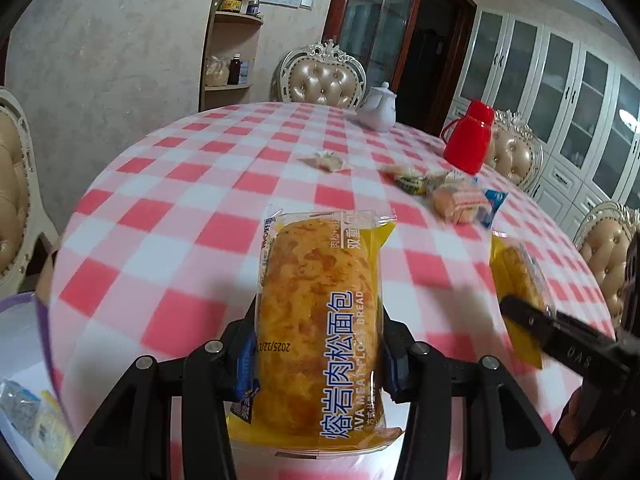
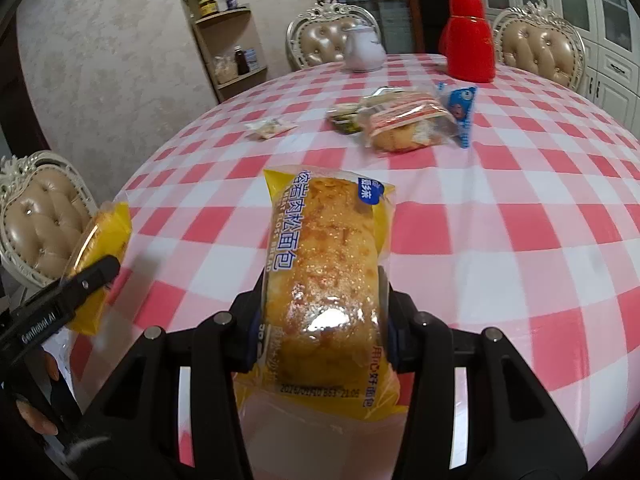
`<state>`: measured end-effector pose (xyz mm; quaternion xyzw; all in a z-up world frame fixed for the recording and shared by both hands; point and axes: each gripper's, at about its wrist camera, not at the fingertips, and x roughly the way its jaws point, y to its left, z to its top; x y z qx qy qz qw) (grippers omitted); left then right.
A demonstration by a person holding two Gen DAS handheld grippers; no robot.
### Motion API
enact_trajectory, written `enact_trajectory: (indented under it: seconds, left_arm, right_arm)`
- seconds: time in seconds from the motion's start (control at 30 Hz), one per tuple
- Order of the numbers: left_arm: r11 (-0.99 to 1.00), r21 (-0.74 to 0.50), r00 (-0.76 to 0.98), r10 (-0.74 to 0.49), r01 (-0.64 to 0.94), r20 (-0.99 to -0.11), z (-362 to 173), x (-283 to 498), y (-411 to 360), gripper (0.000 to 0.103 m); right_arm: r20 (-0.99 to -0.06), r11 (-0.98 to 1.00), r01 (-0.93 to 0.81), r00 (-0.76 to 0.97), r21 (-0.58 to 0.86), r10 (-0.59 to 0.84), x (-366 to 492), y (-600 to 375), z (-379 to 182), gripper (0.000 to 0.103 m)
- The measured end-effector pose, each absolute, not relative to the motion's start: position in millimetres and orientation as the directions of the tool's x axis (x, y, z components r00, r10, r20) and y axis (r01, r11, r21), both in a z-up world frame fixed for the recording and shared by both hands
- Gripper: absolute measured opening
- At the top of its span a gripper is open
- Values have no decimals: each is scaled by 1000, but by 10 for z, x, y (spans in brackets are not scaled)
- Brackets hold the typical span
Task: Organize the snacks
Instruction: 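Carry both yellow bread loaves toward the white box, then open both tools to drop the loaves into the white box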
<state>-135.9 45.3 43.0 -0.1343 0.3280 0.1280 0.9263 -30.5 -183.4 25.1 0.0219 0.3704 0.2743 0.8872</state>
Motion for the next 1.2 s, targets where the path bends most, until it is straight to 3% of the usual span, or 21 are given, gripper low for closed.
enact_trajectory:
  seconds: [0.93, 1.2]
  left_arm:
    - [854, -45, 669, 372, -519, -643, 575, -2947, 1489, 49]
    - [808, -20, 600, 421, -589, -680, 422, -3219, 1931, 49]
  right_arm:
    - [-644, 542, -821, 319, 180, 696, -1928, -178, 321, 50]
    - [-662, 438, -888, 246, 138, 708, -2439, 171, 304, 50]
